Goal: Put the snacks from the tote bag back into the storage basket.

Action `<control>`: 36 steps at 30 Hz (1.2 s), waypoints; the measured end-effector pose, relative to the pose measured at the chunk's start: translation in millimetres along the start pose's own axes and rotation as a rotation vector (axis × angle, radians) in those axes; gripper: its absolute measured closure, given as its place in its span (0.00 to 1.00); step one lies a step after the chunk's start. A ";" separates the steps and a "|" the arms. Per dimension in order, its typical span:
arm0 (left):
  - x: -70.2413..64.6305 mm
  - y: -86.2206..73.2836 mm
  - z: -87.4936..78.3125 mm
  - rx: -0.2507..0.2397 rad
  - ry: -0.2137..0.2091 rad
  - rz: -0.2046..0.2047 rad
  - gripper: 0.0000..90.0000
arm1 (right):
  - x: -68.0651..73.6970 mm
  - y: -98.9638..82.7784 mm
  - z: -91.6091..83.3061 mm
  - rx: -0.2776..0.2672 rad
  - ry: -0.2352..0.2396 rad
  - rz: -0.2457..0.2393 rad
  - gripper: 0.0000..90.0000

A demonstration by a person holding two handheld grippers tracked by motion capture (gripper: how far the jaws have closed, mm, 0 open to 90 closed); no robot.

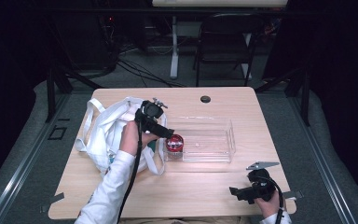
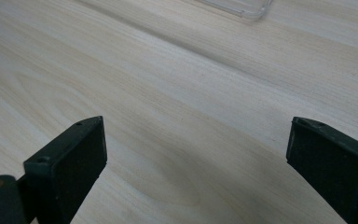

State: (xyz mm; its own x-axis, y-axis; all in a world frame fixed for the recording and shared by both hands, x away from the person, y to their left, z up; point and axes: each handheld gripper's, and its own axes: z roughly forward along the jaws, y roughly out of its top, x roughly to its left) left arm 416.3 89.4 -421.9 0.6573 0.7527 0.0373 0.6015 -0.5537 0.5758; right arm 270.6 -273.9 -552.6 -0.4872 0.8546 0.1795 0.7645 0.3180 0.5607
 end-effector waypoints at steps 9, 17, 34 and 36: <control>24.0 -23.1 -24.3 -0.025 0.064 -0.033 0.05 | 0.2 0.0 0.1 0.000 -0.001 0.000 0.05; 46.8 -58.6 -41.4 -0.035 0.119 -0.080 0.04 | 0.4 0.0 0.2 0.002 -0.001 -0.001 0.05; 65.0 -115.6 -36.5 0.003 0.152 -0.148 0.04 | 0.9 0.0 0.1 0.002 -0.006 -0.006 0.05; 66.2 -118.3 -35.8 0.006 0.144 -0.149 0.04 | 0.5 -0.3 -0.5 0.001 -0.004 0.000 0.05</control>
State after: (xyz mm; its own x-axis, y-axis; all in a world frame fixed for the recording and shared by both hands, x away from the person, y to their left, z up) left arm 372.4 217.4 -458.3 0.4894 0.8694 0.0682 0.6905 -0.4340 0.5787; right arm 270.0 -273.8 -552.3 -0.4855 0.8562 0.1766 0.7650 0.3183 0.5599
